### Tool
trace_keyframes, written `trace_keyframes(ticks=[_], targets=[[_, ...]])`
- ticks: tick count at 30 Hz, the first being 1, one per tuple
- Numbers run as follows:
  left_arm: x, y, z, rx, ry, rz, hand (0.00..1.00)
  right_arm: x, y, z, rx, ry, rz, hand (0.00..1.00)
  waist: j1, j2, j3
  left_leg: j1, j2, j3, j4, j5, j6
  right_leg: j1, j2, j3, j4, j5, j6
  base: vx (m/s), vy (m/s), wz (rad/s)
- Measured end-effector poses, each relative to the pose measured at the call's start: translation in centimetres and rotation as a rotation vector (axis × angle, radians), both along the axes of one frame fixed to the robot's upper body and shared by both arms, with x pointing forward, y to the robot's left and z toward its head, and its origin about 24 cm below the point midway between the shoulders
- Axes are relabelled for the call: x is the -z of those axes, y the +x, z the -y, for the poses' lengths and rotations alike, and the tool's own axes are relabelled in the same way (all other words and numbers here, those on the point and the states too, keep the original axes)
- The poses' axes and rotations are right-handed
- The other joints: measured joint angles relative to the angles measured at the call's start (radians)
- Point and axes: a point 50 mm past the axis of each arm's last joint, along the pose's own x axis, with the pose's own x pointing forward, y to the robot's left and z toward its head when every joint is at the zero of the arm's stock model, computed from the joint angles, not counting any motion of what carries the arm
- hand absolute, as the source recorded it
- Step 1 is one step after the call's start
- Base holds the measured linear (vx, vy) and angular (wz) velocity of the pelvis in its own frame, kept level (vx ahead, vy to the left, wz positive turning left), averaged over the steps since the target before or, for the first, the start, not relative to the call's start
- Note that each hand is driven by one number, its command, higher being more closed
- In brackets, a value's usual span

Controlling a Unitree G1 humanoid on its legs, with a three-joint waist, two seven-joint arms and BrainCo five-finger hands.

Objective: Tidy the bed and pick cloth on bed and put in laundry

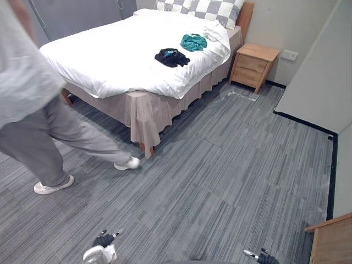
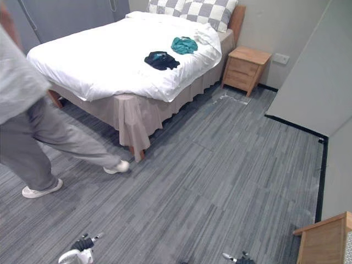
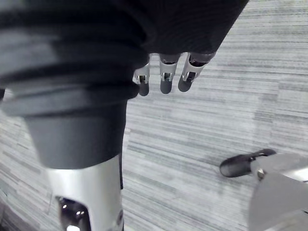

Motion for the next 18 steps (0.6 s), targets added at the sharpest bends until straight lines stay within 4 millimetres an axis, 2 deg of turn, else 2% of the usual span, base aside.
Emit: trace_keyframes(ticks=[3, 10, 15, 18], targets=[[0.0, -0.5, -0.5, -0.010, -0.001, -0.030, 0.00, -0.3, 0.7, 0.3, -0.011, -0.009, 0.023, 0.00, -0.001, -0.002, 0.000, -0.001, 0.001, 0.027, 0.000, -0.004, -0.006, -0.002, 0.000, 0.001, 0.006, -0.007, -0.003, -0.01, -0.006, 0.00], [0.6, -1.9, -0.1, -0.048, -0.058, -0.042, 0.00, -0.3, 0.6, 0.2, -0.011, -0.008, 0.019, 0.00, -0.001, -0.004, -0.001, 0.000, 0.004, 0.049, -0.007, -0.009, -0.011, -0.010, 0.000, -0.001, 0.031, -0.025, -0.003, -0.04, -0.028, 0.00], [2.1, -2.7, 2.8, -0.073, -0.168, -0.048, 0.00, 0.1, 0.1, -0.3, -0.018, 0.019, 0.010, 0.00, -0.001, -0.004, -0.002, 0.001, 0.005, 0.051, -0.013, -0.007, -0.009, -0.011, 0.001, -0.009, 0.031, -0.025, -0.003, -0.04, -0.032, 0.01], [2.6, -3.2, 3.7, -0.066, -0.190, -0.069, 0.00, 0.4, 0.1, -1.1, -0.026, 0.043, 0.006, 0.00, -0.001, -0.007, -0.005, 0.001, 0.006, 0.053, -0.013, -0.007, -0.009, -0.012, 0.003, -0.008, 0.031, -0.025, -0.003, -0.01, -0.016, -0.01]])
